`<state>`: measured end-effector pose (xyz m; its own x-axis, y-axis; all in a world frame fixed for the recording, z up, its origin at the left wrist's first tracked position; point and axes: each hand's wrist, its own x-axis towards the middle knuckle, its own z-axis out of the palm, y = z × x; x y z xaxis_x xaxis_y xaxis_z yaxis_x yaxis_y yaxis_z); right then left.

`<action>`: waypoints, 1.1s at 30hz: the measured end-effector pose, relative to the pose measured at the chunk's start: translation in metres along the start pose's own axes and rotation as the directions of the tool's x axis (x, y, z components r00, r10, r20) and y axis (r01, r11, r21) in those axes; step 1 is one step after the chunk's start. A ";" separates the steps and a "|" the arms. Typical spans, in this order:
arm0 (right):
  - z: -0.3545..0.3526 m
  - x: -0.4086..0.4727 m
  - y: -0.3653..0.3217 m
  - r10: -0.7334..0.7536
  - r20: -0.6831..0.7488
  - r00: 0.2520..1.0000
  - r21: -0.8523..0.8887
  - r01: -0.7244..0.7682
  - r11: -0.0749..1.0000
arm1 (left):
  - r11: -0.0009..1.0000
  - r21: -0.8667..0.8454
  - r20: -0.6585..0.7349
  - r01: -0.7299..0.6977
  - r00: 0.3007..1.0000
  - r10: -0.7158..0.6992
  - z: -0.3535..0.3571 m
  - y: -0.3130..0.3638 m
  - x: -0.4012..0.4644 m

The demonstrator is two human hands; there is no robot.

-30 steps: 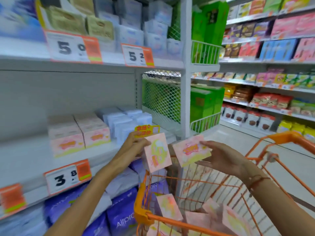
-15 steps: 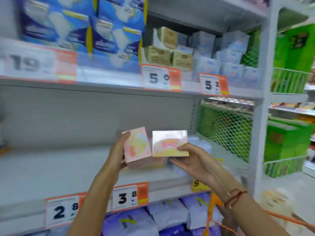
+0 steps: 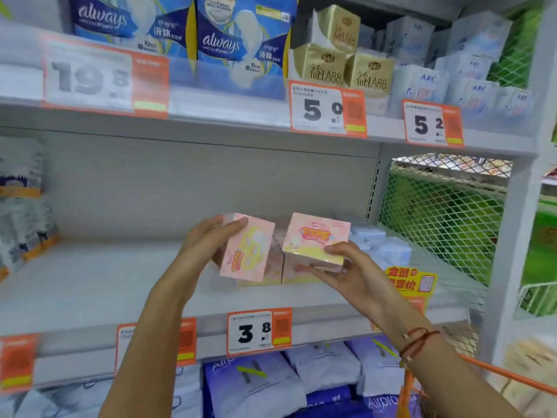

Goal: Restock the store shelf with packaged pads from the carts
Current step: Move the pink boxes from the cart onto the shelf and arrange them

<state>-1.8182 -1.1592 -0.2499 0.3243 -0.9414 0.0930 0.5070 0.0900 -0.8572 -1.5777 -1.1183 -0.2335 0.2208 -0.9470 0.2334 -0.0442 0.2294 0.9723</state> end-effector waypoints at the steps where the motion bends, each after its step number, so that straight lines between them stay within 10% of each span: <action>1: -0.003 0.001 -0.001 -0.013 -0.023 1.000 -0.044 0.012 0.999 | 0.999 0.044 0.002 -0.013 1.000 0.013 0.001 0.003 -0.001; 6: -0.016 0.006 0.003 -0.067 -0.114 0.991 -0.519 -0.002 0.855 | 0.912 0.398 0.050 -0.098 0.995 0.085 -0.001 0.014 -0.001; 10: -0.022 0.017 0.002 -0.020 -0.053 0.998 -0.807 -0.031 0.590 | 0.592 0.805 0.052 -0.033 0.999 -0.014 -0.009 0.005 0.001; 14: -0.023 0.028 -0.009 0.104 0.017 0.994 -0.911 -0.028 0.411 | 0.504 0.861 -0.056 0.066 0.998 -0.036 -0.014 -0.008 0.000; 20: -0.022 0.054 -0.014 0.186 0.038 0.982 -0.987 0.066 -0.144 | 0.325 0.882 -0.297 0.340 0.938 -0.177 -0.017 -0.022 -0.004; 24: -0.017 0.052 -0.005 0.140 0.136 0.981 -0.972 0.160 -0.173 | 0.254 0.881 -0.301 0.399 0.887 -0.350 -0.036 -0.028 0.012; 29: -0.020 0.049 0.010 0.081 0.260 0.962 -0.952 0.270 -0.144 | 0.473 0.765 -0.329 0.437 0.897 -0.296 -0.048 -0.019 0.010; 33: -0.023 0.048 0.011 0.043 0.244 0.969 -0.954 0.248 -0.168 | 0.363 0.819 -0.363 0.444 0.891 -0.272 -0.054 -0.004 0.006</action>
<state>-1.8151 -1.2108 -0.2666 0.5310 -0.8288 0.1765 -0.7669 -0.5586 -0.3161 -1.5234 -1.1126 -0.2367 0.5626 -0.8246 -0.0592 -0.7159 -0.5217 0.4640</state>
